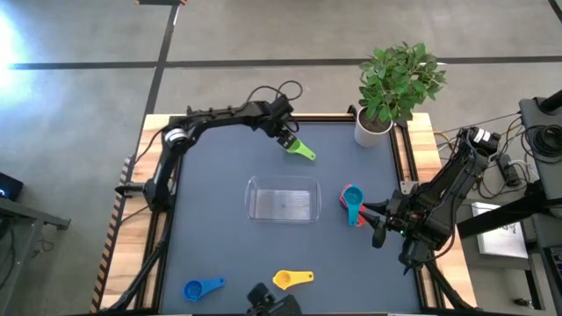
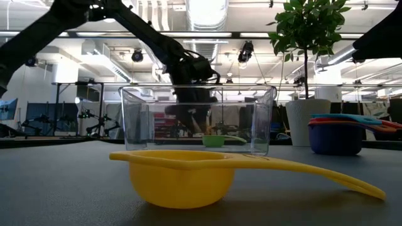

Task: Nest measuring cups in basket
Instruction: Stack the green measuring cup on top of the light blue measuring cup

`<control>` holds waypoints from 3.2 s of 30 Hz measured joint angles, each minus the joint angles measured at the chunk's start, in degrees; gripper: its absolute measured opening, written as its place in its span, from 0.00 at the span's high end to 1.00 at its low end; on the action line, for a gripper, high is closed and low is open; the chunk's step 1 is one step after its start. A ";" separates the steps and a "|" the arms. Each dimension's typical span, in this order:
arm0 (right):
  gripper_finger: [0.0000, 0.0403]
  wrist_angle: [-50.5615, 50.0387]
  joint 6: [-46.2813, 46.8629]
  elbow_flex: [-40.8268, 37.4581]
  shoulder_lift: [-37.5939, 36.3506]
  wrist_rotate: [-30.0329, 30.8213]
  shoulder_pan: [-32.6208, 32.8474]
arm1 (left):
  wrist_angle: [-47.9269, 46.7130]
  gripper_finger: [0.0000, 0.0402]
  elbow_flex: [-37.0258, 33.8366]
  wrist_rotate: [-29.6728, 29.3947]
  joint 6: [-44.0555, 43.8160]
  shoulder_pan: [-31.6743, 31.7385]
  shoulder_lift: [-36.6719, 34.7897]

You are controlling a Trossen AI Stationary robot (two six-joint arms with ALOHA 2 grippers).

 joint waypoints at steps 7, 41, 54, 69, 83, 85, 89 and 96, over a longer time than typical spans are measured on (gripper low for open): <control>0.66 -0.06 -1.25 0.00 0.00 -0.02 0.00 | -0.23 0.49 0.85 -0.02 0.31 -1.32 0.20; 0.66 -0.11 -2.06 -0.03 0.02 0.00 0.02 | 1.06 0.95 0.88 -0.15 0.96 -3.56 -1.13; 0.66 0.05 -1.36 -0.65 0.02 -0.04 0.02 | -9.64 0.98 -1.85 -7.64 0.52 -10.35 -22.77; 0.66 0.85 -3.01 -1.20 0.02 0.07 0.02 | -12.71 0.99 -20.46 -10.70 -18.29 -26.92 -46.55; 0.66 1.71 -2.94 -1.20 0.02 1.47 0.02 | 2.63 0.99 -35.83 -13.98 -31.19 -42.39 -52.08; 0.66 2.28 -3.01 -1.20 0.02 1.47 0.02 | 5.50 0.99 -36.65 -13.83 -32.59 -44.45 -51.31; 0.66 2.59 -3.35 -1.20 0.02 1.49 0.02 | 9.78 0.99 -36.74 -13.67 -34.40 -48.72 -49.38; 0.66 3.07 -3.39 -1.20 0.02 1.57 0.02 | 15.30 0.99 -36.74 -17.05 -36.47 -52.77 -44.80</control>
